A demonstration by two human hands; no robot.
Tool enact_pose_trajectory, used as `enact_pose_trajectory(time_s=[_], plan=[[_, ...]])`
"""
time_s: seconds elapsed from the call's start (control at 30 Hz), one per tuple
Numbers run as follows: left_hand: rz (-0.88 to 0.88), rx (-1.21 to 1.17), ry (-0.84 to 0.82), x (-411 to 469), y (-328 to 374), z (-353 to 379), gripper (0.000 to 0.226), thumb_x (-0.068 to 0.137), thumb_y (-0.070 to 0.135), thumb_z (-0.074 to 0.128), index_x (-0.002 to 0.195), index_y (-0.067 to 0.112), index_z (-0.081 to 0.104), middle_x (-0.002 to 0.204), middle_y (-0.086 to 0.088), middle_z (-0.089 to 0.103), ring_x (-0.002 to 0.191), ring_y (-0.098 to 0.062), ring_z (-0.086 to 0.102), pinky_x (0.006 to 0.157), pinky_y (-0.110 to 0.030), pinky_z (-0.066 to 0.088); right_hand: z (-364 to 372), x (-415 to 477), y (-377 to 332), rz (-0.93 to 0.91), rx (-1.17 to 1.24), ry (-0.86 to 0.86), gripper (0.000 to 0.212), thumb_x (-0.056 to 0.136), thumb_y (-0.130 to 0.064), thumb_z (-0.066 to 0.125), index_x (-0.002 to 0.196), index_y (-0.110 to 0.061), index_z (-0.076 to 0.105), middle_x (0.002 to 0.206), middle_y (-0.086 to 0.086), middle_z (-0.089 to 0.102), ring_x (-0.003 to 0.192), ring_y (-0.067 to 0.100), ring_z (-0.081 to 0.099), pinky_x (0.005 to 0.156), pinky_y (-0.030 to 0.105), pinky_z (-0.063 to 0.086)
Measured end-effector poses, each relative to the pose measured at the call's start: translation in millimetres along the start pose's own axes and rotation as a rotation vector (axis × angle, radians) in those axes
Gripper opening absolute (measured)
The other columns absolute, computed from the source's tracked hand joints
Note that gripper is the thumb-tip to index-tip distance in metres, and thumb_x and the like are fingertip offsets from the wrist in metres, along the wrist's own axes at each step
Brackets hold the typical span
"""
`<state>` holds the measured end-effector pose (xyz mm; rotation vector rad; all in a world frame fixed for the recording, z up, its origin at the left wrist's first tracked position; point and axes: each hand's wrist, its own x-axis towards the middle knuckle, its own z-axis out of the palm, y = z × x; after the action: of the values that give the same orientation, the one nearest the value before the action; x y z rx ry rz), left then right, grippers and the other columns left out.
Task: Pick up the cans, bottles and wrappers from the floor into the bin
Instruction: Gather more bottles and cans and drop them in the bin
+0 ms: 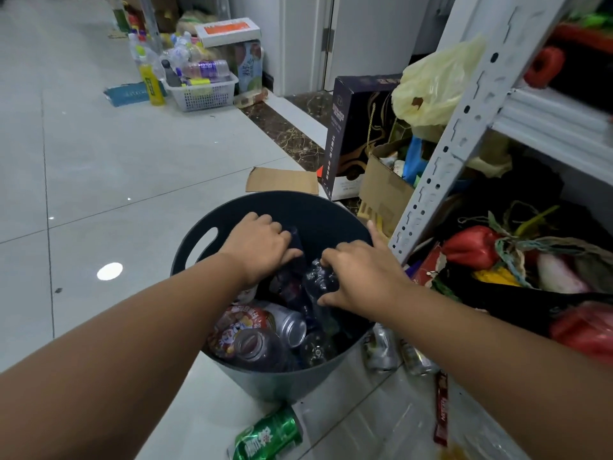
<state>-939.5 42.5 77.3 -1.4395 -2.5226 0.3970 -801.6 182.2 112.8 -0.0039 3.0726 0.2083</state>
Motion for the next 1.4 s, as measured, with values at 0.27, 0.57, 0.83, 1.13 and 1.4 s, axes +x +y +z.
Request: enact_pose_trajectory(time_s=[0.27,0.57,0.83,1.13,1.4], plan=[[-0.278,-0.119,0.050,-26.5,4.6,-29.3,0.064,0.094,0.057,0.021,0.135,0.011,0.038,0.137,-0.012,0.046,0.127,-0.029,0.041,0.106,-0.042,0.030,-14.3,-16.6,18.0,-0.019,0.009,-0.101,0.076,0.083,-0.077,0.027,0.147,-0.038,0.019,0.158,0.008,0.015,0.145,0.025,0.002,0.111,0.057,-0.012],[-0.397,-0.175,-0.007,-69.9,80.0,-107.0,0.070,0.094,0.059,0.012,0.152,0.021,0.004,0.160,-0.006,0.005,0.147,-0.020,0.003,0.117,-0.044,0.003,-13.4,-112.0,47.1,-0.048,0.137,0.125,0.071,0.087,-0.070,0.013,0.148,-0.040,-0.005,0.159,0.005,-0.005,0.145,0.021,-0.008,0.115,0.050,-0.007],[-0.462,-0.164,-0.070,-140.7,189.6,-144.2,0.071,0.093,0.060,0.012,0.151,0.022,-0.003,0.160,-0.006,-0.006,0.147,-0.020,-0.005,0.117,-0.045,-0.003,23.9,-216.2,58.2,-0.154,0.139,0.052,0.072,0.089,-0.069,0.021,0.147,-0.039,-0.009,0.159,0.004,-0.006,0.145,0.022,-0.006,0.116,0.049,-0.002],[-0.431,-0.213,-0.254,-214.0,298.1,-95.5,0.077,0.092,0.063,0.017,0.150,0.020,-0.009,0.158,-0.005,-0.018,0.146,-0.022,-0.011,0.117,-0.046,-0.002,107.5,-293.4,47.5,-0.250,0.175,-0.115,0.091,0.084,-0.065,0.048,0.149,-0.033,-0.006,0.159,0.006,-0.009,0.145,0.024,-0.005,0.117,0.047,0.005],[-0.210,-0.272,-0.597,-236.5,362.0,-21.0,0.087,0.092,0.058,0.039,0.150,0.019,-0.013,0.159,-0.007,-0.014,0.147,-0.024,-0.006,0.117,-0.048,0.001,197.1,-327.4,49.1,-0.022,0.209,-0.289,0.103,0.080,-0.058,0.061,0.147,-0.034,-0.015,0.159,0.004,-0.012,0.144,0.030,0.003,0.113,0.051,0.015]])
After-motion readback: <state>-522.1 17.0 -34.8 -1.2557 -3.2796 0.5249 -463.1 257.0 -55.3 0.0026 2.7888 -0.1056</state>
